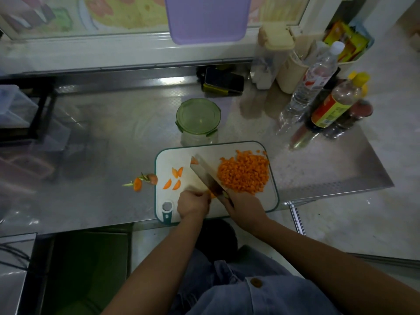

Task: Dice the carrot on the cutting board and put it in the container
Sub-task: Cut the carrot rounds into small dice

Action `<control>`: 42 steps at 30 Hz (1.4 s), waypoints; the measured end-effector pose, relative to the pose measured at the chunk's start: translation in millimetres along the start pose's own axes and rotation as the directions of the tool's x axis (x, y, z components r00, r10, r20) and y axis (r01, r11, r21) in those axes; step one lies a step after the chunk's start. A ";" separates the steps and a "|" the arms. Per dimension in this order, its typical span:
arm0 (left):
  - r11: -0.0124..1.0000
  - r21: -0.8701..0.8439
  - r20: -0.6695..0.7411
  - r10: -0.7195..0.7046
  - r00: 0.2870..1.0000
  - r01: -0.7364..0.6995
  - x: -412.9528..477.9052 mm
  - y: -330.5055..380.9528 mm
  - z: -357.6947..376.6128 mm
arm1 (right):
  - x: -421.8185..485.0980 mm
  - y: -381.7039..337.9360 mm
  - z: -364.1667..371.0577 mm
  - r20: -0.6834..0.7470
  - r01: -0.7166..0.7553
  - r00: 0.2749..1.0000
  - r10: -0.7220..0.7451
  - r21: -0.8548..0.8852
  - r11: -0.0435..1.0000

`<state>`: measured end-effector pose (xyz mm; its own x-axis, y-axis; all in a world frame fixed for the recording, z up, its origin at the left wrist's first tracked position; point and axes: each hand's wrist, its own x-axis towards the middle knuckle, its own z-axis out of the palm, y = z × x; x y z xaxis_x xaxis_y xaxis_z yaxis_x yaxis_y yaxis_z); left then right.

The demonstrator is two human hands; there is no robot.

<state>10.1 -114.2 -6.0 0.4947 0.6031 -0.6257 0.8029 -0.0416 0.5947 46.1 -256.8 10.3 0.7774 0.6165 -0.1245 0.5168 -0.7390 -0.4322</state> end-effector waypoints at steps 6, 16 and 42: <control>0.999 0.032 -0.016 -0.005 1.000 0.006 1.5 3.0 0.0 | 1.3 -8.5 -5.1 0.043 0.007 0.999 -0.005 -0.042 0.999; 0.998 0.047 -0.028 -0.042 0.999 0.043 4.5 2.1 1.6 | -3.1 -12.1 -3.8 0.139 -0.021 0.989 0.040 -0.135 0.991; 0.848 0.343 0.009 0.427 0.904 -0.404 -5.3 -5.6 -12.9 | 8.6 2.7 -19.3 -0.017 -0.171 0.983 0.181 0.251 0.953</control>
<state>-1.3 -106.9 0.5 0.7933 0.5201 -0.3164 0.5950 -0.5523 0.5839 61.2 -258.7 25.3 0.8642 0.4678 -0.1854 0.2695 -0.7414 -0.6146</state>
